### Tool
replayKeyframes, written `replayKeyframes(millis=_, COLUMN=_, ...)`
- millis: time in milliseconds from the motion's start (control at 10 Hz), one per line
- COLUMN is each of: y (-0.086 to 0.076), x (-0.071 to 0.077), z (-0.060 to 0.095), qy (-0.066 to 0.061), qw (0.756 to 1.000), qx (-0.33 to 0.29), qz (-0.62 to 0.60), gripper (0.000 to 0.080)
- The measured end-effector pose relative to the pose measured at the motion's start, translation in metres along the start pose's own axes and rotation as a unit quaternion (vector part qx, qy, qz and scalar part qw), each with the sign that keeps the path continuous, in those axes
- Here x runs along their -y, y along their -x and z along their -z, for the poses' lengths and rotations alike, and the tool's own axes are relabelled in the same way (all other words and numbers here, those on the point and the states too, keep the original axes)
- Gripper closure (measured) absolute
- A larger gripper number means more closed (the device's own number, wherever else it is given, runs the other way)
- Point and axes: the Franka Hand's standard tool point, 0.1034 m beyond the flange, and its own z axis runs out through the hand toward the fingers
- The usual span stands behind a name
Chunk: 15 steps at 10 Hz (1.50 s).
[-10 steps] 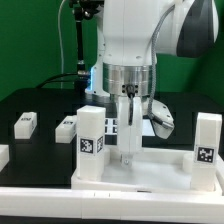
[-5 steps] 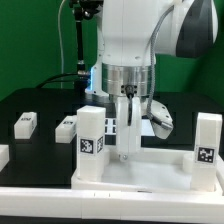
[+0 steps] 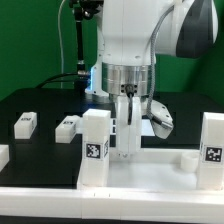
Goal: Assemble desk
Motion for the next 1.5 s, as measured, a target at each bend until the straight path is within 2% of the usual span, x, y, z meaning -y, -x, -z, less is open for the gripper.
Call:
replayKeyframes(millis=200, y=-0.008, x=-0.006, z=0.006, qy=0.002, qw=1.000, qx=0.001, qz=0.026, gripper=0.0738)
replayKeyframes(millis=300, y=-0.014, x=-0.014, z=0.006, qy=0.004, qw=0.999, qx=-0.001, qz=0.040, gripper=0.0738)
replayKeyframes(millis=500, y=-0.033, x=-0.024, z=0.007, qy=0.009, qw=0.997, qx=-0.005, qz=0.077, gripper=0.0738)
replayKeyframes(millis=600, y=-0.040, x=-0.024, z=0.008, qy=0.008, qw=0.996, qx=-0.007, qz=0.085, gripper=0.0738)
replayKeyframes(millis=1000, y=-0.043, x=-0.024, z=0.008, qy=0.009, qw=0.993, qx=-0.009, qz=0.121, gripper=0.0738)
replayKeyframes(millis=1200, y=-0.047, x=-0.022, z=0.007, qy=0.010, qw=0.978, qx=-0.010, qz=0.210, gripper=0.0738)
replayKeyframes(millis=1500, y=-0.067, x=-0.018, z=0.007, qy=0.012, qw=0.937, qx=-0.016, qz=0.349, gripper=0.0738)
